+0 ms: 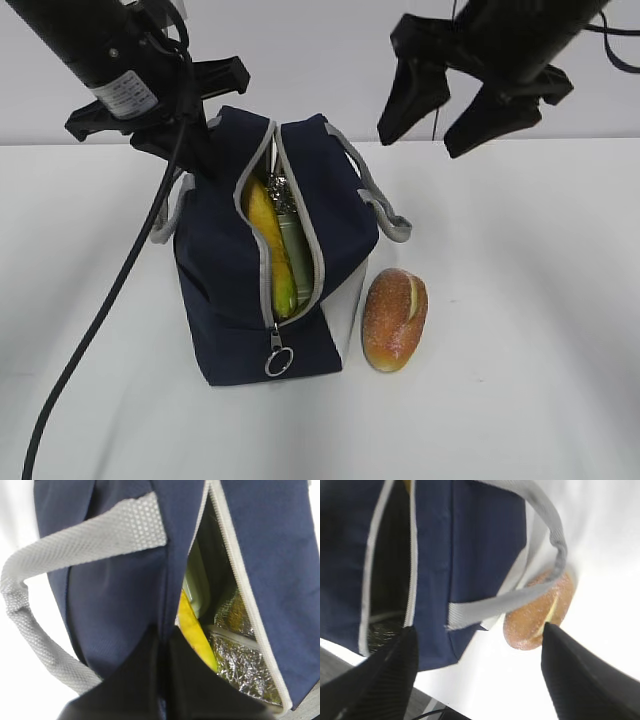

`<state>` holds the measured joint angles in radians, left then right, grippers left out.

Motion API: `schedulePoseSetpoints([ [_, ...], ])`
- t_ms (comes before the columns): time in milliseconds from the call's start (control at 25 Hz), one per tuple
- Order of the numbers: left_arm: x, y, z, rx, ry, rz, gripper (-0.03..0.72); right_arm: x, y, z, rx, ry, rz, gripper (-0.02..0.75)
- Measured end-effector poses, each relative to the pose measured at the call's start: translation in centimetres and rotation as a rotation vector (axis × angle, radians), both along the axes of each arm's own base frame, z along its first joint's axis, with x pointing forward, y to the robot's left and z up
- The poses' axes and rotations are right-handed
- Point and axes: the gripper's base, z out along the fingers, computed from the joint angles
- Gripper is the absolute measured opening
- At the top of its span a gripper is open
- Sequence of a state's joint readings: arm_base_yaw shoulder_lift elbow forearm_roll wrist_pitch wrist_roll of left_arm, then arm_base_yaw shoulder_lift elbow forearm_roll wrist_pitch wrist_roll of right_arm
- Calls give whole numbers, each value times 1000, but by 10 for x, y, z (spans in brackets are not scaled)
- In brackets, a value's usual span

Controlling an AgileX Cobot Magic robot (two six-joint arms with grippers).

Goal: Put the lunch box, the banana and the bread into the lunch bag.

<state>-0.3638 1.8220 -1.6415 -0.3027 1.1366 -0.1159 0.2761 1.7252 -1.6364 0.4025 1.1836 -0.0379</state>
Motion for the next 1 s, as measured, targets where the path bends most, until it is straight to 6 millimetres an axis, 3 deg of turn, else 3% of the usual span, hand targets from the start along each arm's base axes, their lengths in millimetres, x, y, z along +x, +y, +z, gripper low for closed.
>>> schedulePoseSetpoints([
  [360,0,0,0,0,1,0,0,-61,-21,-55,35,-33,-154,581],
  [520,0,0,0,0,1,0,0,-76,-25,-73,87,-31,-225,581],
  [720,-1,0,0,3,9,-3,0,-81,-27,-91,76,3,-249,582],
  [1000,-1,0,0,3,8,-3,0,-62,-23,-122,65,32,-273,586],
])
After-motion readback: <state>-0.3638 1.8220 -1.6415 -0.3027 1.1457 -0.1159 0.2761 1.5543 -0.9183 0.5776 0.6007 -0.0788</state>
